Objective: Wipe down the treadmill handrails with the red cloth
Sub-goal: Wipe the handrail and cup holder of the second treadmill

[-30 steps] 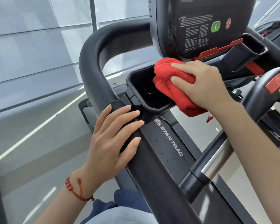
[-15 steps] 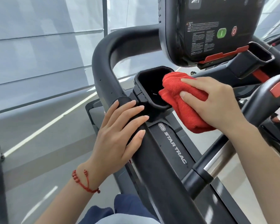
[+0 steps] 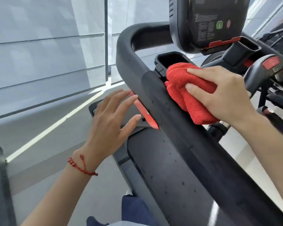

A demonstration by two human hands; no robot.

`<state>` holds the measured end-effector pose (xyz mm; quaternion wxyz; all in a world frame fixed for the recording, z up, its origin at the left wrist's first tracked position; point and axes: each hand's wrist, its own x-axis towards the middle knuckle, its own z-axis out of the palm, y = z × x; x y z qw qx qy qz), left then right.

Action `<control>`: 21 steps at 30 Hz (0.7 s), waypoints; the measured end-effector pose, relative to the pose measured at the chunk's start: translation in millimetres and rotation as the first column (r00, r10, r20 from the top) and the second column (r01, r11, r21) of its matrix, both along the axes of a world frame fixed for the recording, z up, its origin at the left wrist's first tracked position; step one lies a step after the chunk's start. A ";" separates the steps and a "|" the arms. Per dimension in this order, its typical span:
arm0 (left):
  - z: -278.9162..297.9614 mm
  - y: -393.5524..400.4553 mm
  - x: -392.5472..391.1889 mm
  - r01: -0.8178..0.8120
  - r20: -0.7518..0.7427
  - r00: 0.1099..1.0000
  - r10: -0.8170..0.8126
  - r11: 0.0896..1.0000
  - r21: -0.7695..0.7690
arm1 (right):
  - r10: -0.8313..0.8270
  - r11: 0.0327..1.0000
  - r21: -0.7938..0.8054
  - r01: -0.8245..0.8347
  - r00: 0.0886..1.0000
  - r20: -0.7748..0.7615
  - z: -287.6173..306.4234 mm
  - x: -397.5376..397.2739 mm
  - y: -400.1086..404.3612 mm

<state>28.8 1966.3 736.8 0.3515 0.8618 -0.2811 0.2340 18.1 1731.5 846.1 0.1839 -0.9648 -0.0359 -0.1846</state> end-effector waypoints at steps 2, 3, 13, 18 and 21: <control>-2.3 17.1 -8.3 -0.018 0.008 1.000 0.018 1.000 0.009 | -0.002 0.999 -0.042 0.002 1.000 0.011 5.2 -11.3 13.8; -3.4 25.2 -12.6 -0.025 0.007 1.000 0.024 1.000 0.014 | -0.004 0.998 -0.062 0.005 1.000 0.017 7.7 -16.7 20.2; -24.6 96.6 -69.1 -0.058 -0.007 0.998 0.058 0.996 0.065 | 0.031 1.000 -0.007 -0.031 0.999 0.040 -8.7 -75.2 97.6; -42.1 129.2 -100.8 -0.118 -0.059 0.990 0.126 0.986 0.121 | 0.040 0.992 0.120 -0.042 0.999 0.015 -52.3 -98.4 135.8; -56.9 143.1 -116.7 -0.154 -0.079 0.983 0.167 0.976 0.152 | 0.041 0.977 0.211 -0.039 0.999 -0.004 -81.4 -111.1 154.5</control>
